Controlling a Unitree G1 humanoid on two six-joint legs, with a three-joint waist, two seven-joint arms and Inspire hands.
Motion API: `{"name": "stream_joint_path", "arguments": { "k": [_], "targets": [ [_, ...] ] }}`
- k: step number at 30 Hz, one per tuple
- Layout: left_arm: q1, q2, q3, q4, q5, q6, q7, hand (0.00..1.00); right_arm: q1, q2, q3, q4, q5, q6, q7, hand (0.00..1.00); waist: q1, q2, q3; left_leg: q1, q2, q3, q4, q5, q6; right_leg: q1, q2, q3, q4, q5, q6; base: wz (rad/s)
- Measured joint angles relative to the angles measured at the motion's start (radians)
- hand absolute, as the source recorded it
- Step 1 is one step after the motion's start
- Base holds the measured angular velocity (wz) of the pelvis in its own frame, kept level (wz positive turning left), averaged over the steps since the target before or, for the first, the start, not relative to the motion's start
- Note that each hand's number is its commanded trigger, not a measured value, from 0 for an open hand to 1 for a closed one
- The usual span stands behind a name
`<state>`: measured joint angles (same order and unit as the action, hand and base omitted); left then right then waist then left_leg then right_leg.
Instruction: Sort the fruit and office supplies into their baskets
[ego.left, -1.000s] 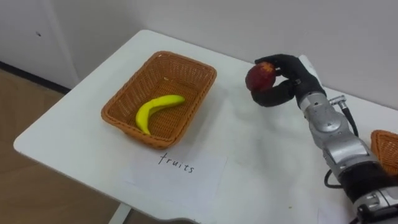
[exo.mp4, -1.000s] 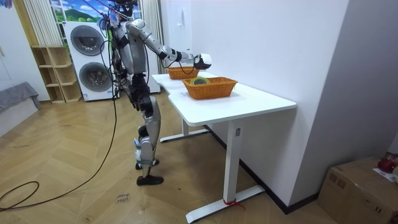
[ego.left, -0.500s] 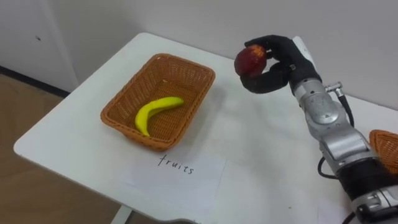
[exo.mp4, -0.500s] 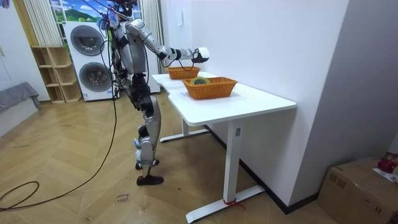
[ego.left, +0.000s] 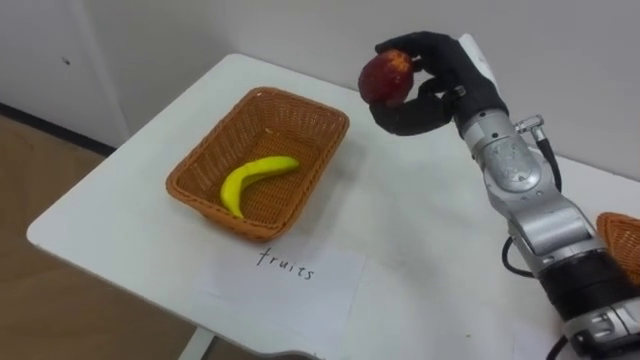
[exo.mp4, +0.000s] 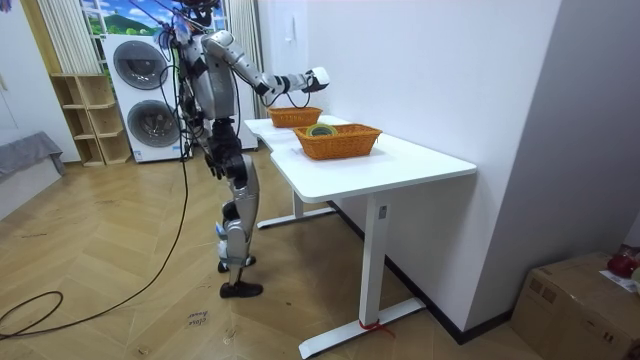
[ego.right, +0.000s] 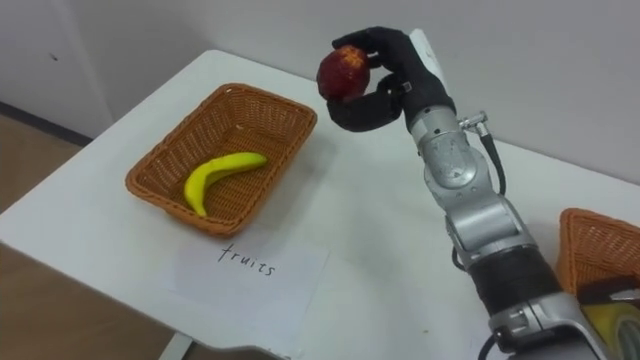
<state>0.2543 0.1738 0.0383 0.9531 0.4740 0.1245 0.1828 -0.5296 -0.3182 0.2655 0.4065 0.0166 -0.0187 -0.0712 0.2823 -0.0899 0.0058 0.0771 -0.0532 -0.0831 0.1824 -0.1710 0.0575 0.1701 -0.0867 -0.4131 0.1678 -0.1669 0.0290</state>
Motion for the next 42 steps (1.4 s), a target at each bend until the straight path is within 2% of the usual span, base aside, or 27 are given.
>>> {"name": "stream_joint_path", "arguments": {
  "k": [4, 11, 17, 18, 21, 25, 29, 34, 40, 42],
  "targets": [
    [0.002, -0.003, 0.001, 0.0, 0.0, 0.003, -0.001, 0.0, 0.0, 0.001, 0.007, 0.0, 0.0, 0.0, 0.004, 1.0, 0.022, 0.001, -0.0013, 0.001, -0.001, -0.006, 0.004, 0.0, 0.0, 0.003, 0.0, -0.002, -0.001, 0.0, 0.0, 0.04],
    [0.004, -0.007, 0.008, -0.002, -0.001, 0.005, -0.001, 0.0, 0.0, 0.008, 0.029, 0.0, -0.009, 0.006, 0.032, 1.0, 0.028, 0.0, -0.0022, -0.004, -0.006, -0.014, 0.004, 0.0, 0.0, 0.003, -0.002, -0.004, -0.002, -0.002, 0.003, 0.03],
    [0.002, -0.007, 0.018, -0.004, -0.001, 0.008, 0.0, 0.0, 0.0, 0.032, 0.029, 0.009, -0.013, 0.013, 0.031, 1.0, 0.037, 0.002, -0.0006, -0.005, -0.006, -0.018, 0.007, 0.0, 0.0, 0.003, -0.002, -0.004, -0.002, -0.002, 0.003, 0.0],
    [0.001, -0.008, 0.018, -0.004, -0.001, 0.008, 0.0, 0.0, 0.0, 0.039, 0.029, 0.01, -0.015, 0.018, 0.031, 1.0, 0.04, 0.007, 0.0024, -0.005, -0.007, -0.018, 0.007, 0.0, 0.0, 0.003, -0.002, -0.003, -0.002, -0.002, 0.003, 0.0],
    [-0.001, -0.011, 0.017, -0.004, -0.001, 0.009, 0.0, 0.0, 0.0, 0.051, 0.03, 0.011, -0.029, 0.022, 0.031, 1.0, 0.052, 0.008, 0.0031, -0.009, -0.007, -0.02, 0.004, 0.0, 0.001, 0.001, -0.002, -0.003, -0.003, -0.002, 0.003, 0.01],
    [0.001, -0.014, 0.017, -0.004, 0.0, 0.031, 0.0, 0.0, 0.0, 0.087, 0.03, 0.011, -0.046, 0.039, 0.035, 1.0, 0.055, 0.009, 0.0031, -0.016, -0.011, -0.027, 0.007, 0.0, 0.001, 0.002, -0.001, -0.004, -0.013, -0.002, 0.003, 0.04],
    [0.001, -0.021, 0.017, -0.009, 0.0, 0.045, -0.003, 0.0, 0.0, 0.091, 0.039, 0.011, -0.057, 0.043, 0.043, 1.0, 0.059, 0.015, 0.0013, -0.021, -0.012, -0.03, 0.007, 0.0, 0.001, 0.0, -0.001, -0.004, -0.017, -0.002, 0.003, 0.04],
    [0.002, -0.023, 0.017, -0.043, 0.0, 0.048, -0.011, 0.0, 0.0, 0.091, 0.063, 0.01, -0.054, 0.043, 0.043, 1.0, 0.057, 0.02, -0.0052, -0.028, -0.012, -0.04, 0.007, 0.0, 0.0, -0.002, -0.001, -0.014, -0.017, -0.002, 0.003, 0.06],
    [-0.008, -0.021, 0.017, -0.053, 0.0, 0.048, -0.011, 0.0, 0.0, 0.092, 0.072, 0.01, -0.052, 0.05, 0.067, 1.0, 0.068, 0.008, -0.0078, -0.031, -0.012, -0.045, 0.009, 0.001, 0.0, -0.003, -0.002, -0.027, -0.017, -0.002, 0.003, 0.04],
    [-0.009, -0.018, 0.017, -0.053, 0.0, 0.048, -0.011, 0.0, 0.0, 0.092, 0.072, 0.011, -0.052, 0.053, 0.067, 1.0, 0.075, -0.003, -0.0028, -0.031, -0.012, -0.047, 0.01, 0.001, 0.0, -0.002, -0.002, -0.028, -0.017, -0.002, 0.004, 0.04]
  ]
}}
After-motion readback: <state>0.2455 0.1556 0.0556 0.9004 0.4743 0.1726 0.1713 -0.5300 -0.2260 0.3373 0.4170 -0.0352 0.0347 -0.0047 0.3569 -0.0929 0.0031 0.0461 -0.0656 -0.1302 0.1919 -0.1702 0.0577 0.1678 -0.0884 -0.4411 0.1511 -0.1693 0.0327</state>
